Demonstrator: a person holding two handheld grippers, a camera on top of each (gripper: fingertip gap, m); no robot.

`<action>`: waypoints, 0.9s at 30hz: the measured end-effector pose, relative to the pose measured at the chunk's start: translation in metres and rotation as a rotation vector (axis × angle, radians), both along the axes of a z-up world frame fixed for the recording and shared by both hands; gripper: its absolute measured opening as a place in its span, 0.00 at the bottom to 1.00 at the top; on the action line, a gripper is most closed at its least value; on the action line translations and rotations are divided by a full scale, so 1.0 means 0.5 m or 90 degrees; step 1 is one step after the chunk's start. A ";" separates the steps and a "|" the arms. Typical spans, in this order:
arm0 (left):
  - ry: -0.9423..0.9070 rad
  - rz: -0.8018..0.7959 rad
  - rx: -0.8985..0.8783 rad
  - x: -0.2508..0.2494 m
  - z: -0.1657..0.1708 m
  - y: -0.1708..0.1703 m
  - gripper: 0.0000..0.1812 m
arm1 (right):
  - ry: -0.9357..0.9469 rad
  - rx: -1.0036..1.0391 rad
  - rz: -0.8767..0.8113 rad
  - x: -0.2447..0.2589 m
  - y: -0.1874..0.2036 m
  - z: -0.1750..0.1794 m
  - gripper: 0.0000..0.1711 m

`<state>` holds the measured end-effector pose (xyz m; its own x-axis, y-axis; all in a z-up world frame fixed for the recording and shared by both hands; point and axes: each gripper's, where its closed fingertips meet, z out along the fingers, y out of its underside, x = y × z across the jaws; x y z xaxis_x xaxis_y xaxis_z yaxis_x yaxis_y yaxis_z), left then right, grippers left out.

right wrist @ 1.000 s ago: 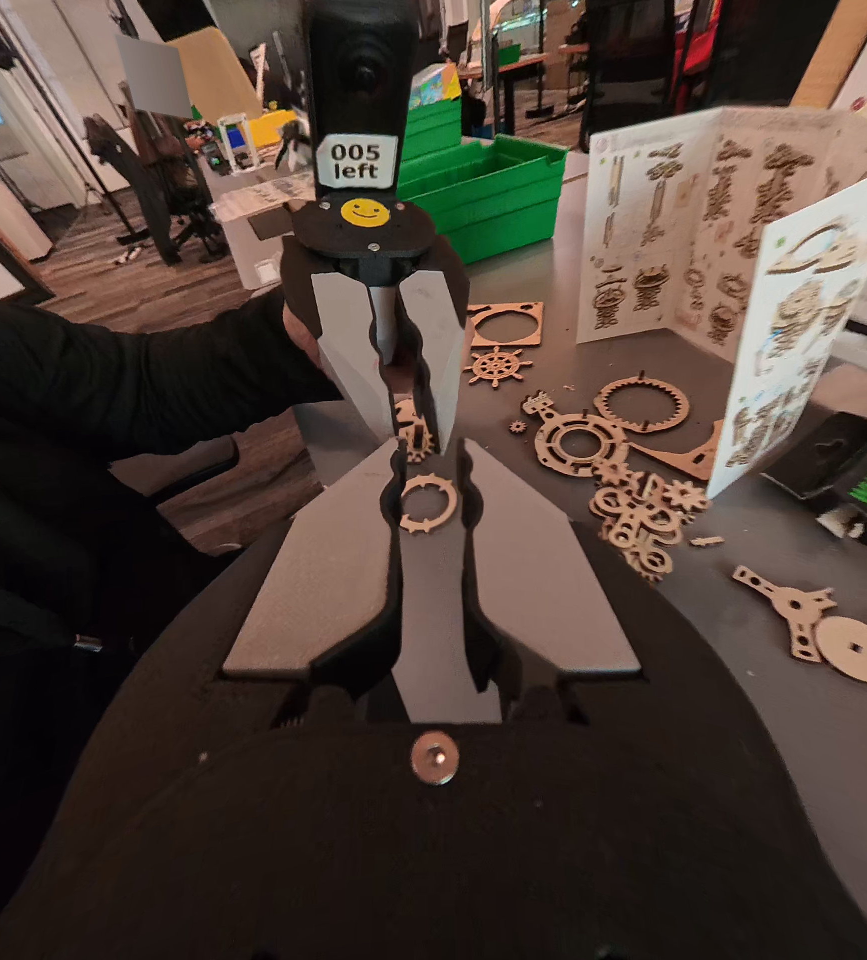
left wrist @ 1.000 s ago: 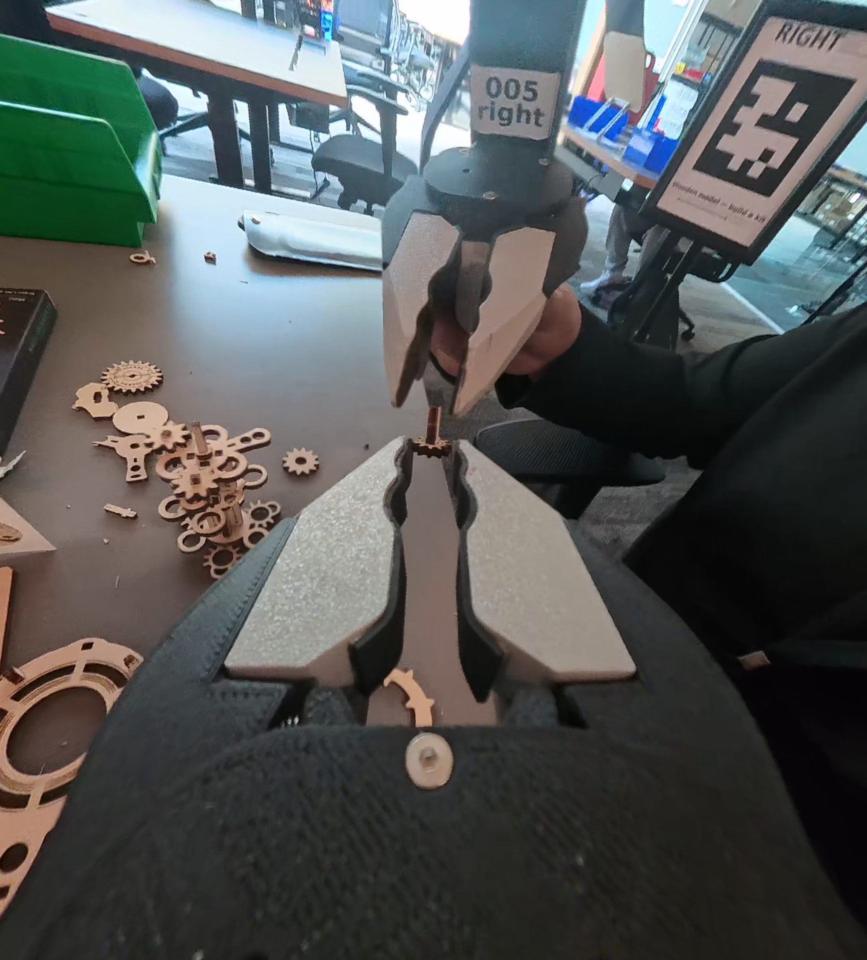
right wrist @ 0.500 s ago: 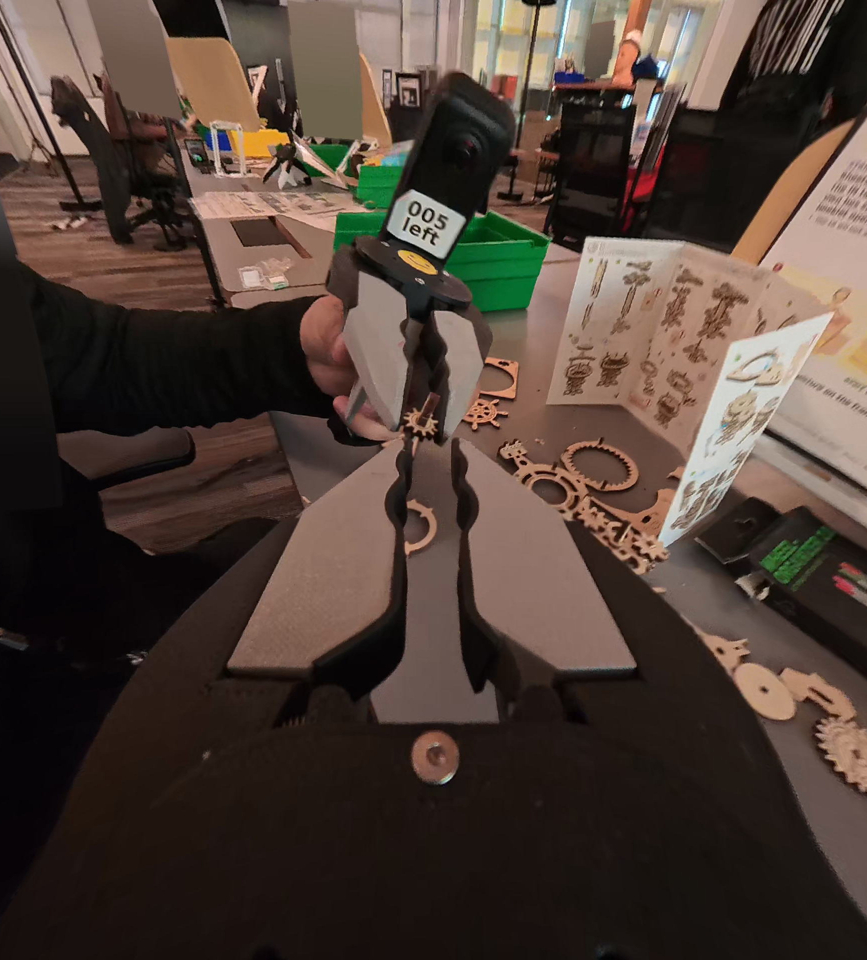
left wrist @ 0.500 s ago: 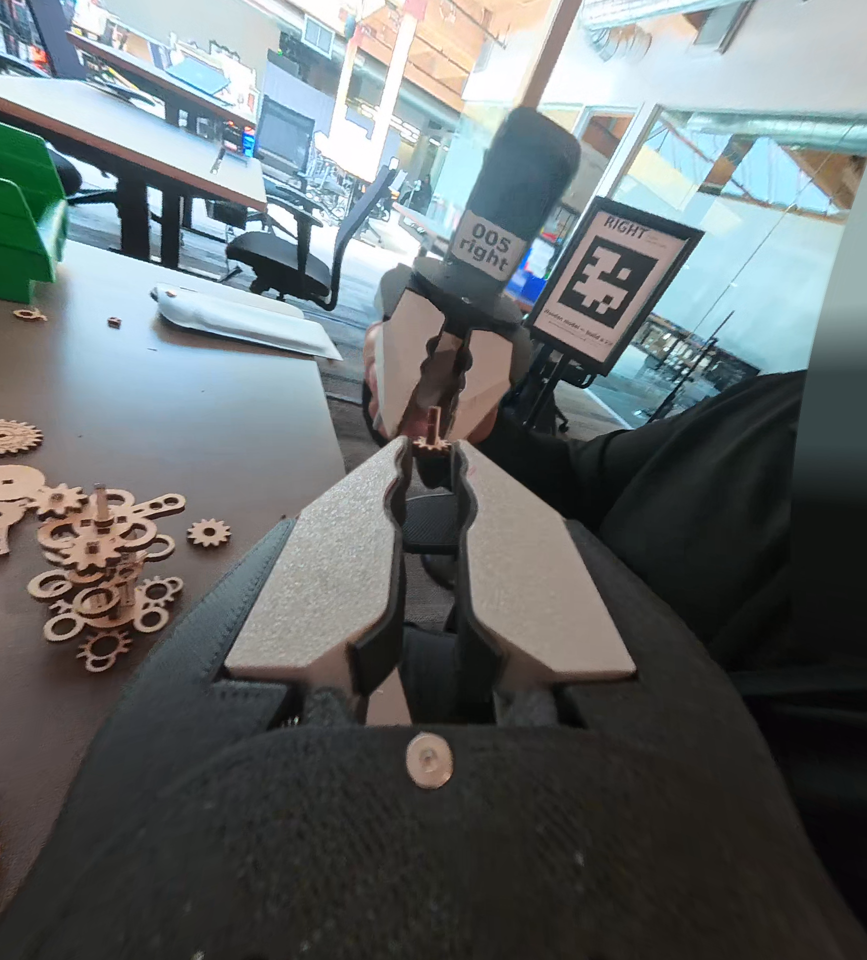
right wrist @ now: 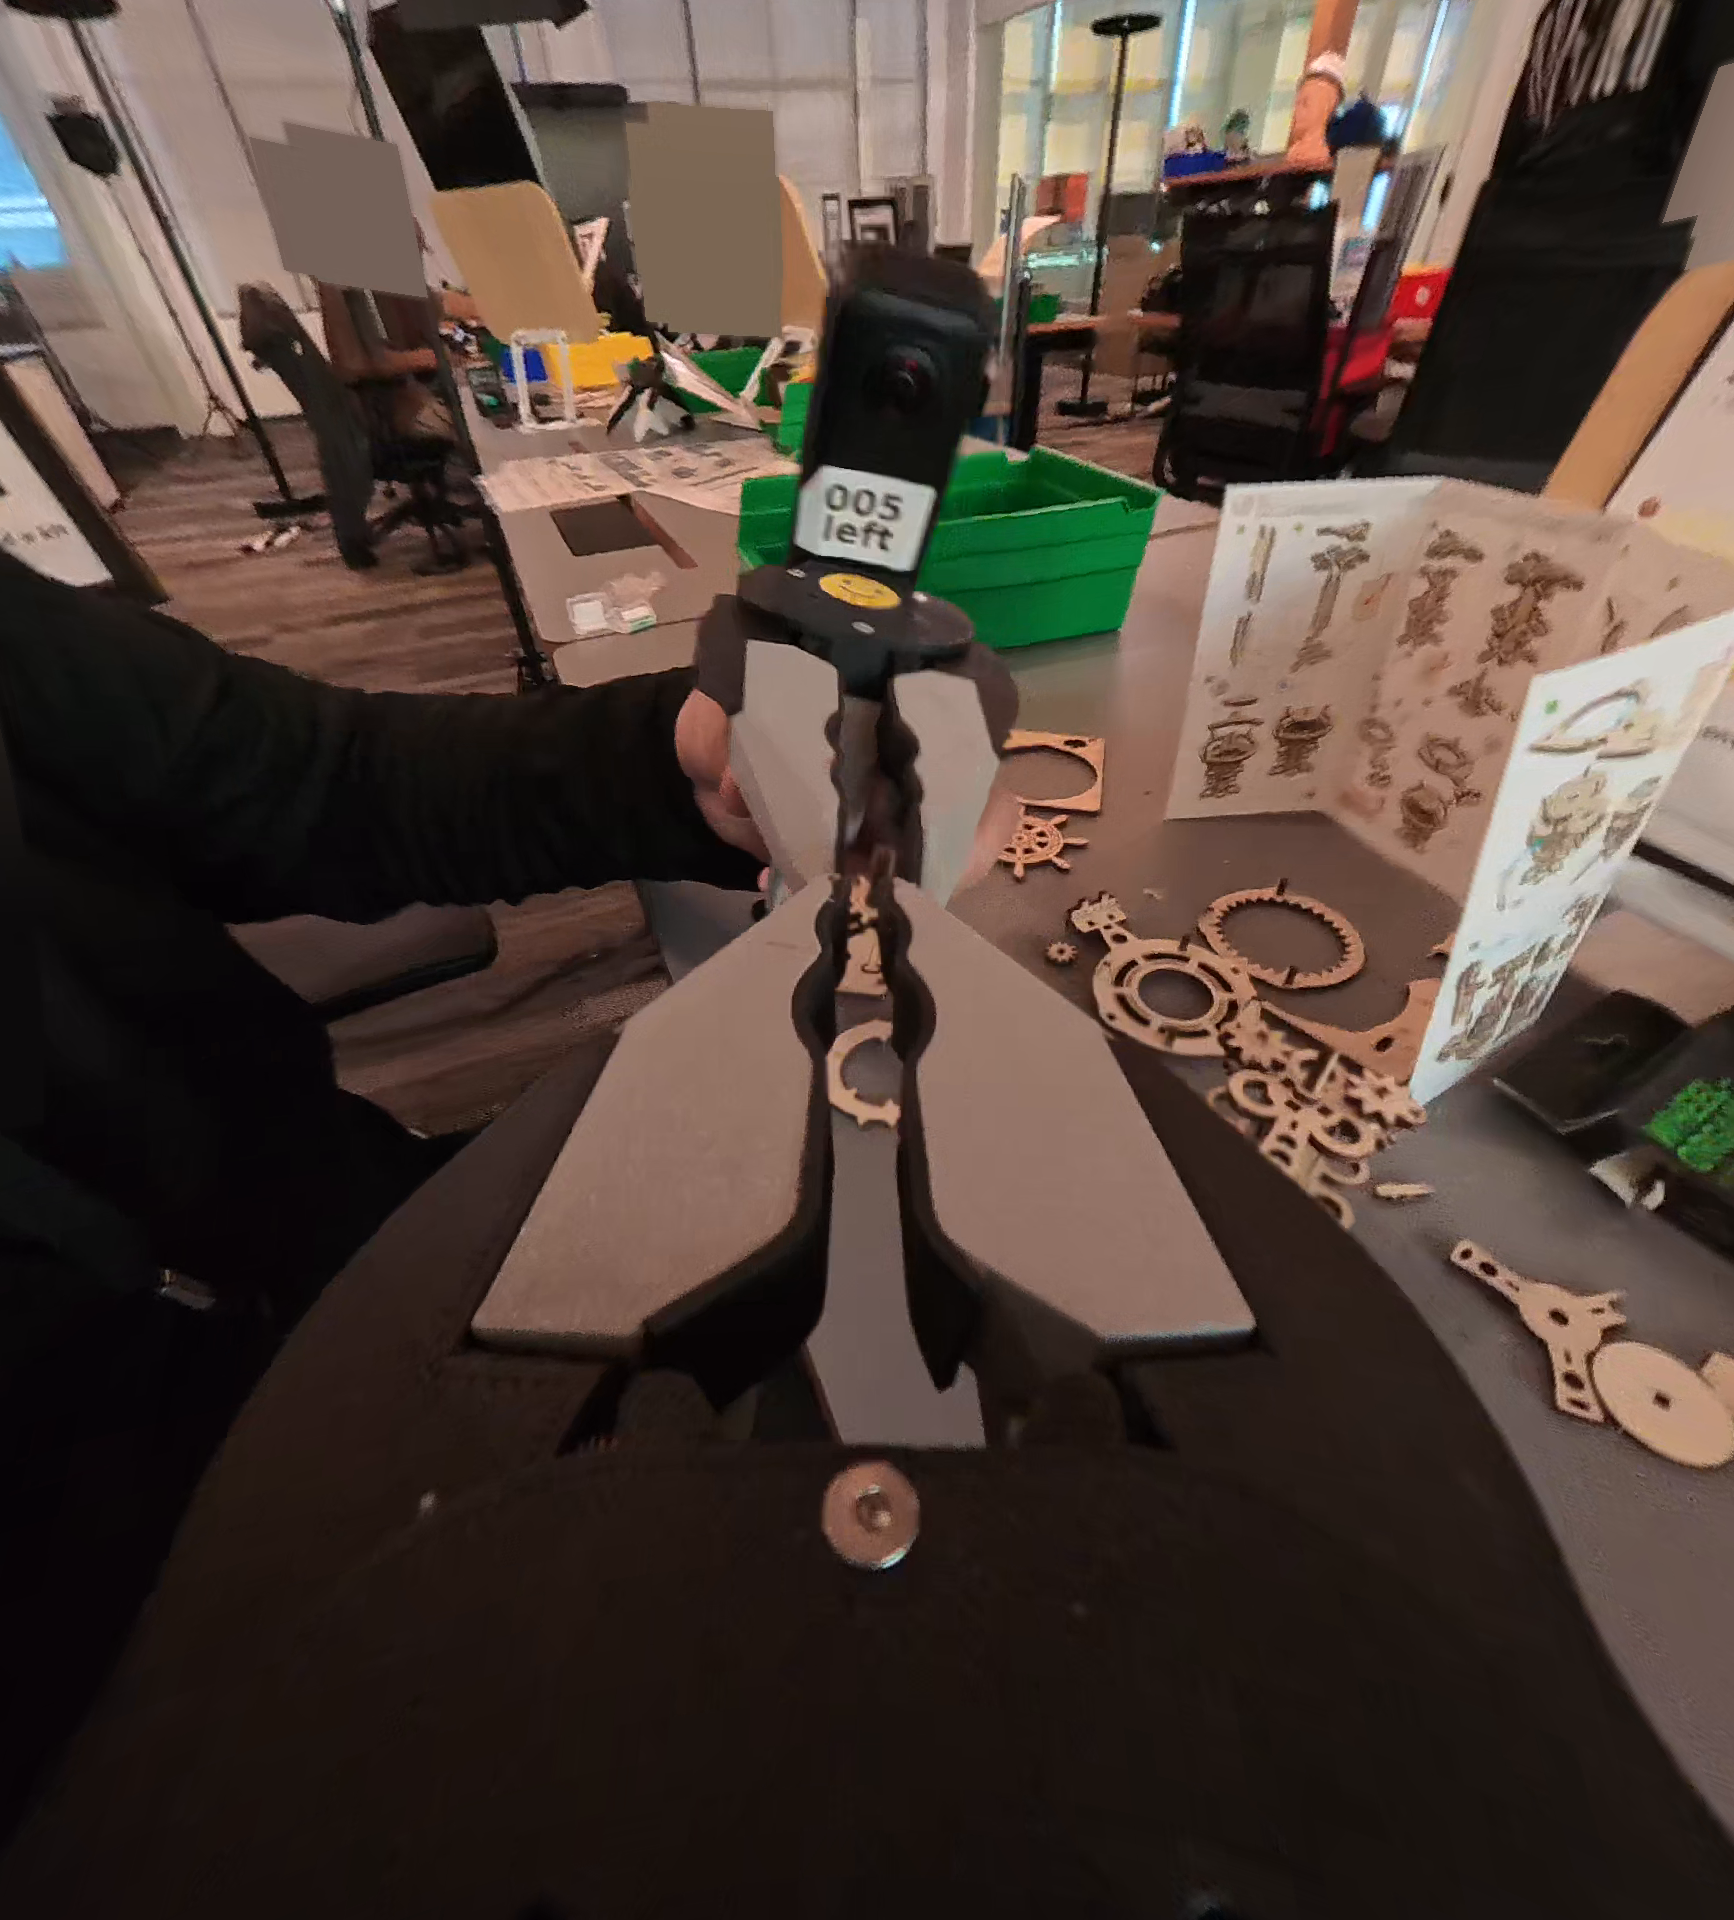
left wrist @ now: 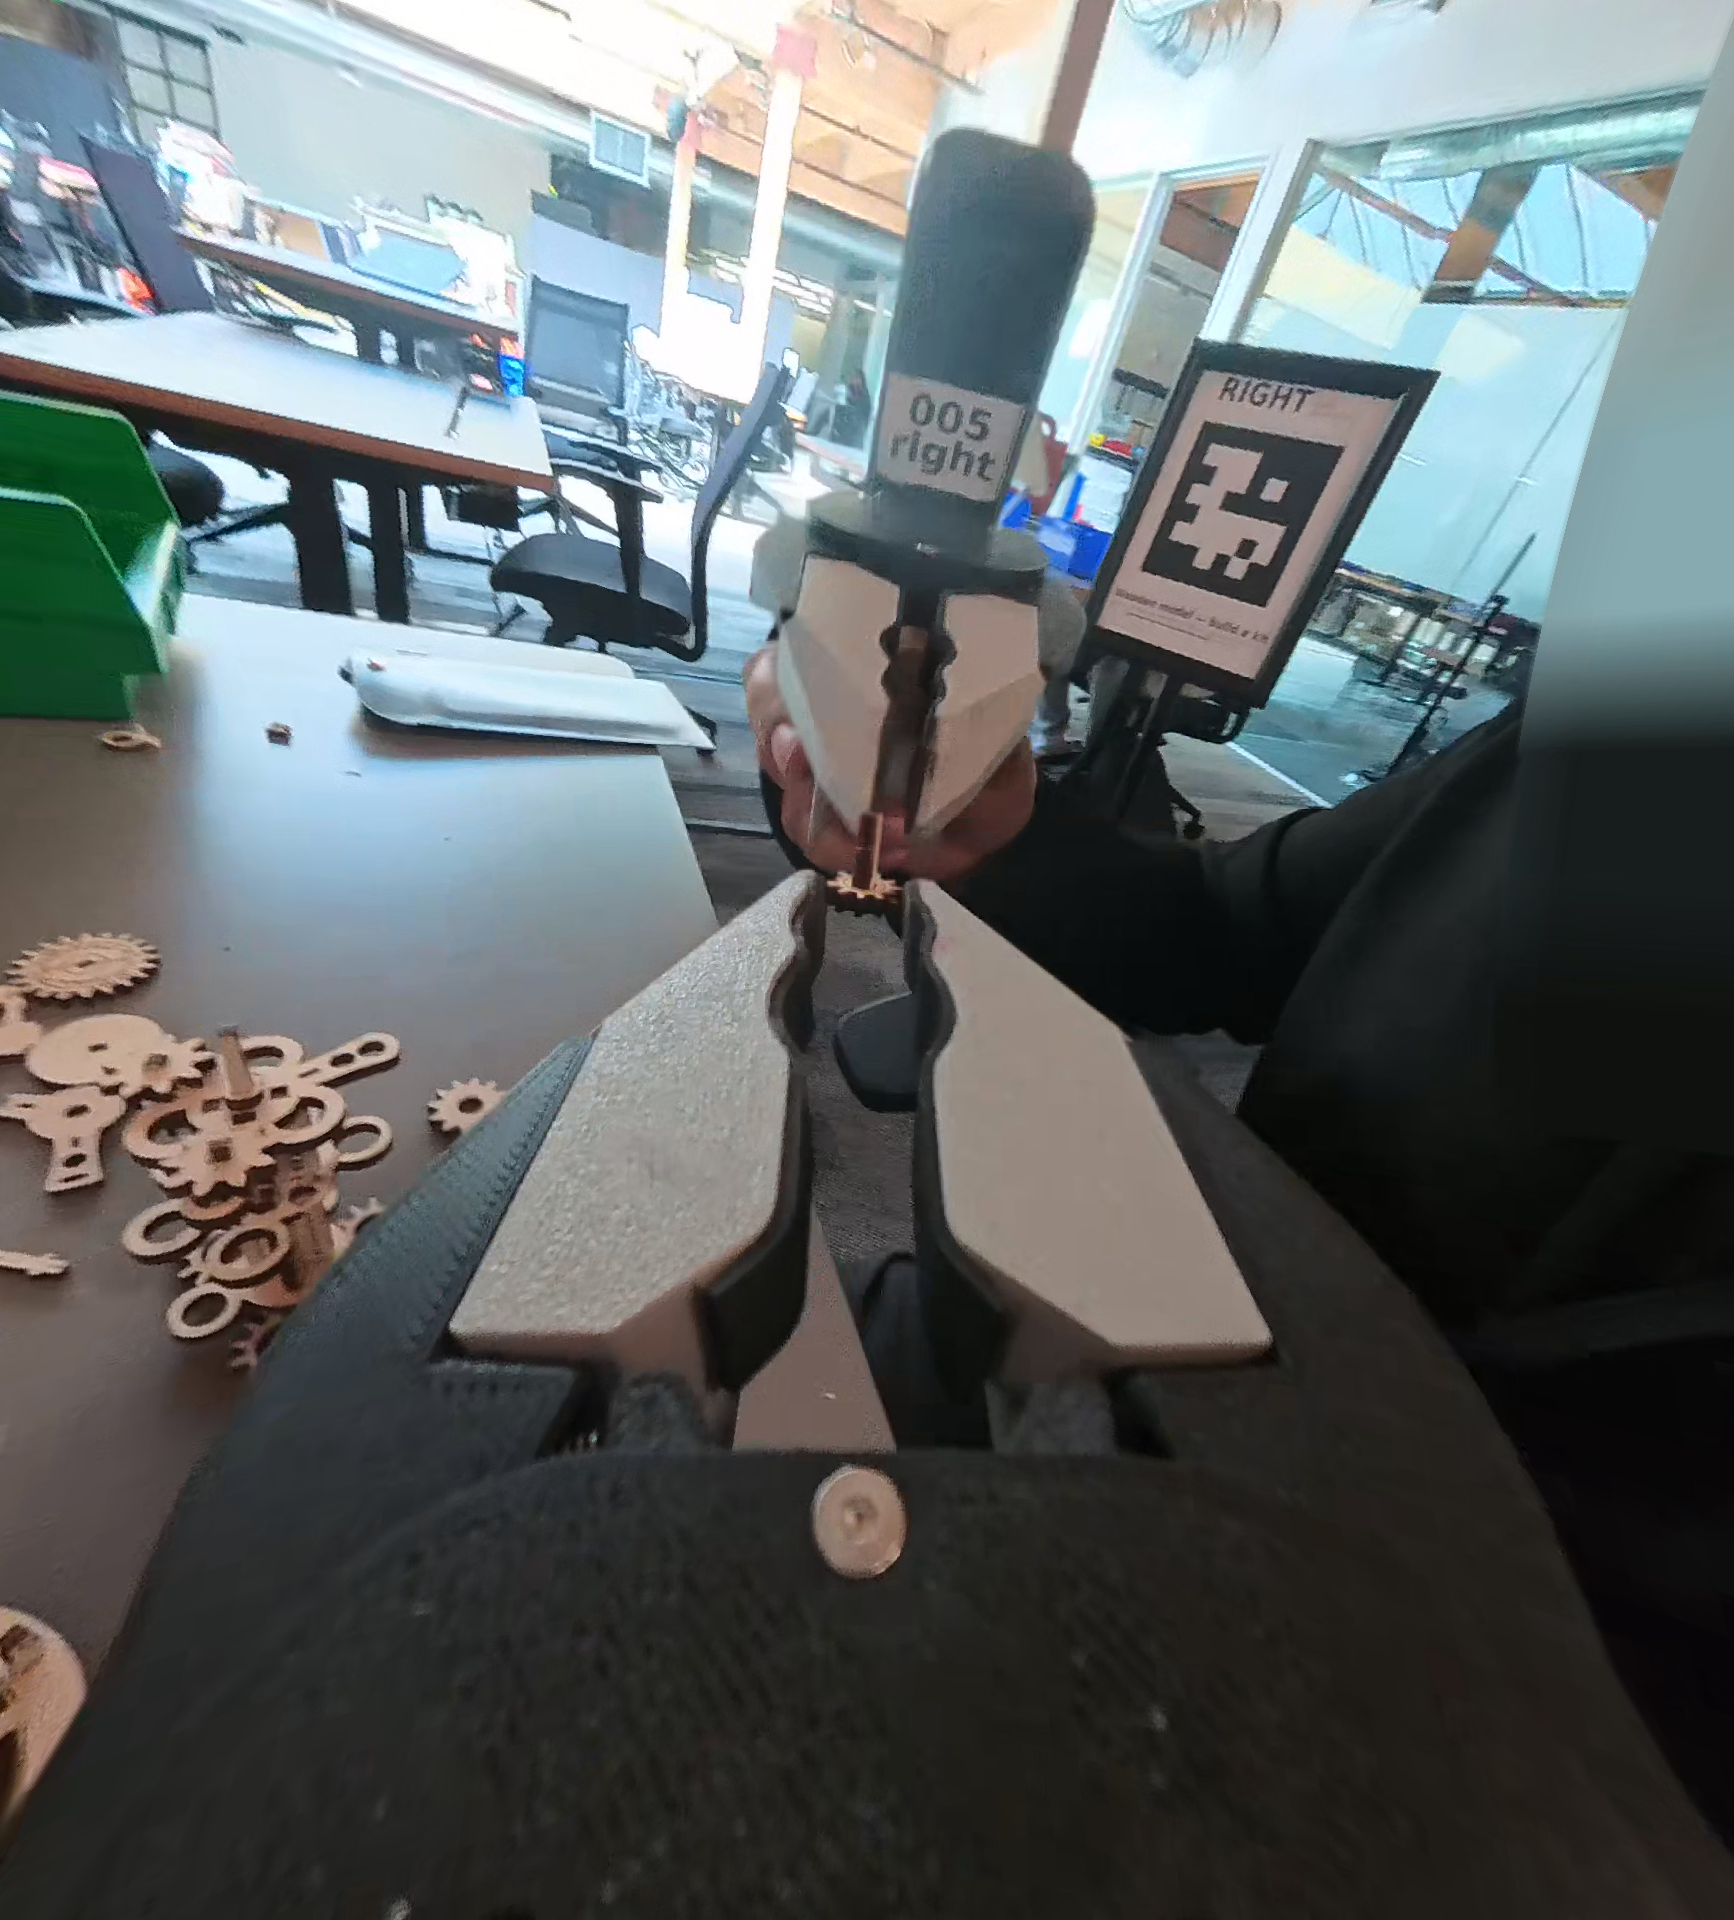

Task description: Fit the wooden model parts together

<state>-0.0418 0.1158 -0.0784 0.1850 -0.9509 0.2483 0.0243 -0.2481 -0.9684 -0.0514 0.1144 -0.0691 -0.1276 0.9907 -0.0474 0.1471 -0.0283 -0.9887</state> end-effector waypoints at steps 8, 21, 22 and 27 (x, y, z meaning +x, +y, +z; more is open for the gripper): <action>0.044 0.075 0.049 0.008 -0.007 0.025 0.06 | -0.011 0.003 -0.045 -0.005 0.026 -0.013 0.00; 0.301 0.164 0.198 -0.053 -0.117 0.059 0.06 | -0.257 0.439 -0.519 0.049 0.152 -0.019 0.00; 0.326 0.172 0.187 -0.061 -0.126 0.064 0.06 | -0.257 0.494 -0.560 0.056 0.157 -0.009 0.00; 0.340 0.184 0.153 -0.062 -0.114 0.062 0.06 | -0.273 0.425 -0.519 0.042 0.146 -0.054 0.00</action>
